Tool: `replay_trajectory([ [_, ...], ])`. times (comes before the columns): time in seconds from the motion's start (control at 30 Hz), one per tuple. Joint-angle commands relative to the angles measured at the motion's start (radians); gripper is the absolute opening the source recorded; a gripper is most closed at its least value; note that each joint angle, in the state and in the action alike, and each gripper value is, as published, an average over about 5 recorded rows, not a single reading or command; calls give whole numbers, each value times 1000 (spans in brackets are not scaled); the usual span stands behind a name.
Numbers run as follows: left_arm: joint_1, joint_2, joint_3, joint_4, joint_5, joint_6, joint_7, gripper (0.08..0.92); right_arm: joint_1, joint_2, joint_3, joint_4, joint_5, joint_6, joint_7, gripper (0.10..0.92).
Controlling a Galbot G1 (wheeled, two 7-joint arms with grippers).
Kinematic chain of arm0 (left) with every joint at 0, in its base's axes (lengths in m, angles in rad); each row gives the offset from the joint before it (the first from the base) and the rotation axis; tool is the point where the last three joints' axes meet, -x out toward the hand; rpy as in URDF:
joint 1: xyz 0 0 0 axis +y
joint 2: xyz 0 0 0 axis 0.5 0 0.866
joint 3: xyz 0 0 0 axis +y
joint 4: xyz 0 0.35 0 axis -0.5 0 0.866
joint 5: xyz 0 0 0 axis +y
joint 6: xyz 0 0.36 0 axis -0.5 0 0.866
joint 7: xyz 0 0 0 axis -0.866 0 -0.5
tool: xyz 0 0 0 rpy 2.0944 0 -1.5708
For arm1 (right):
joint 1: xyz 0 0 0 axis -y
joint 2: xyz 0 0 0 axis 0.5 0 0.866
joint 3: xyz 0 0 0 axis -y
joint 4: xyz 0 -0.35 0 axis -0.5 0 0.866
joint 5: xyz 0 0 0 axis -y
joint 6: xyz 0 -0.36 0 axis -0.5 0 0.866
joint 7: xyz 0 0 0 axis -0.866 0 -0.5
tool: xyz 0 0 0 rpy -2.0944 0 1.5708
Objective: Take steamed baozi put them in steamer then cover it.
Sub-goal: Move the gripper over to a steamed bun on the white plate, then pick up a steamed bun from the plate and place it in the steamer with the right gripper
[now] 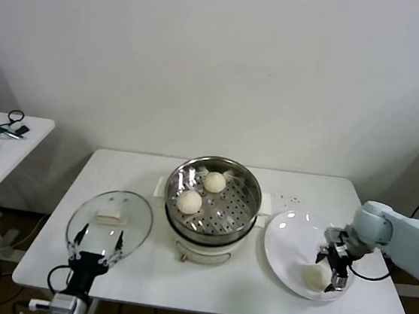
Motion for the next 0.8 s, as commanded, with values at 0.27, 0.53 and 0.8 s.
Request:
replay_trajectory([
  [0.27, -3, 0, 1, 1, 1, 3, -1, 823, -23, 44, 11, -32, -9, 5, -8, 775],
  [0.53, -1, 0, 1, 0, 1, 1, -1, 823, -3, 39, -1, -28, -9, 15, -11, 704],
  [0.8, 2, 3, 3, -4, 1, 1, -1, 823, 154, 41, -73, -3, -45, 147, -36, 688],
])
